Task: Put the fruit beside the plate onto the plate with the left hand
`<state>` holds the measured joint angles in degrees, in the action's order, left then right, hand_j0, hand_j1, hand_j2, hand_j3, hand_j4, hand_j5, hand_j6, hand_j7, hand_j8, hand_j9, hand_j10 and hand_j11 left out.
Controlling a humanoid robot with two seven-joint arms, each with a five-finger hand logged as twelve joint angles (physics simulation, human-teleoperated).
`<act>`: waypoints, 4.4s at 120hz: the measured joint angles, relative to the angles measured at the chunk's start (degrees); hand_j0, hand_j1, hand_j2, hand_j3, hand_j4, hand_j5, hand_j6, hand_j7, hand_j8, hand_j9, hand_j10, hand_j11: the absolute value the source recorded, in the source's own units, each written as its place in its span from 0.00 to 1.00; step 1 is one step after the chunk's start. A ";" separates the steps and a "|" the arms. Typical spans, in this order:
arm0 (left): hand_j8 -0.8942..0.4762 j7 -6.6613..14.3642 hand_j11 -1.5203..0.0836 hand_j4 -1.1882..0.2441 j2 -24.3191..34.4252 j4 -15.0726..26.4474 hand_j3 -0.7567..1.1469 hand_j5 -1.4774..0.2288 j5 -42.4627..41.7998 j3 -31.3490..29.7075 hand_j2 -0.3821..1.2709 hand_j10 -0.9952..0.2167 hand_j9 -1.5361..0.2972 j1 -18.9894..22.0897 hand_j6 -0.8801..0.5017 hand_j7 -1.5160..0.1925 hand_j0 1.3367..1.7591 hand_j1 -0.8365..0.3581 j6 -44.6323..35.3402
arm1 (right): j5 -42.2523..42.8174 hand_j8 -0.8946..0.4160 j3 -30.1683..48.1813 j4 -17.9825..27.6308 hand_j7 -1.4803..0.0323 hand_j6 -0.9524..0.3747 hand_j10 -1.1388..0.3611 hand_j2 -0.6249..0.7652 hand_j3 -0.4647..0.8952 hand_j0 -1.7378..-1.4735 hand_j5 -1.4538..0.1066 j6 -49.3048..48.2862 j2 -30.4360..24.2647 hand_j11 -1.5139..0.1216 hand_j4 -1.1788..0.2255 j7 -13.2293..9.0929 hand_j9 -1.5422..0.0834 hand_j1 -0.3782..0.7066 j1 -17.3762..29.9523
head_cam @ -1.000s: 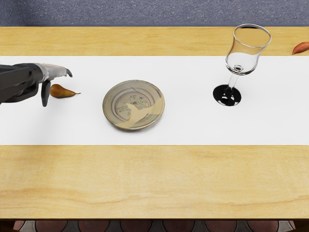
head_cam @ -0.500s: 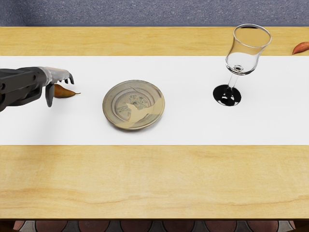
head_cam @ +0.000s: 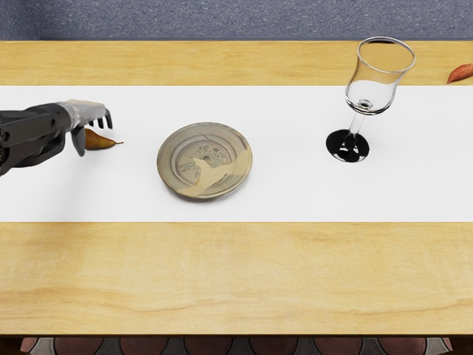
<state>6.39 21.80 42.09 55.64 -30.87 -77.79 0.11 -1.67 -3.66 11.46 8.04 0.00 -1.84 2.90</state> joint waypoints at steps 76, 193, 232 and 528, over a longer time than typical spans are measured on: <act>0.35 -0.14 0.62 0.54 -1.67 -3.01 0.40 0.56 -0.10 1.08 0.28 0.48 0.55 3.54 0.34 0.58 0.76 0.59 -4.65 | 0.00 0.66 0.00 0.02 0.95 0.70 0.74 0.45 0.34 0.30 0.91 0.01 0.00 0.90 0.82 0.01 0.93 0.06 0.00; 0.27 -0.12 0.44 0.39 -1.62 -2.73 0.38 0.41 0.10 1.02 0.34 0.32 0.39 4.58 0.22 0.42 0.75 0.42 -3.79 | 0.00 0.66 -0.01 0.01 0.95 0.70 0.74 0.45 0.34 0.30 0.91 0.01 0.00 0.90 0.82 0.00 0.93 0.06 0.00; 0.32 0.00 0.32 0.43 -1.58 -2.49 0.32 0.31 0.44 1.04 0.24 0.35 0.30 4.41 0.24 0.39 0.77 0.48 -2.39 | 0.00 0.66 0.01 -0.01 0.95 0.70 0.74 0.45 0.34 0.30 0.91 0.01 0.00 0.90 0.82 0.01 0.93 0.06 0.00; 0.64 -0.12 0.93 0.82 8.69 14.71 0.40 0.85 -44.19 18.30 0.24 0.81 0.82 -6.04 0.62 0.87 0.76 0.98 33.62 | 0.00 0.66 0.01 -0.01 0.95 0.70 0.74 0.45 0.34 0.30 0.91 -0.02 0.00 0.90 0.82 -0.01 0.93 0.06 0.00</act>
<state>6.27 30.49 56.80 11.45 -12.57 -83.83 33.74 -1.67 -3.65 11.45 8.02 0.00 -1.84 2.90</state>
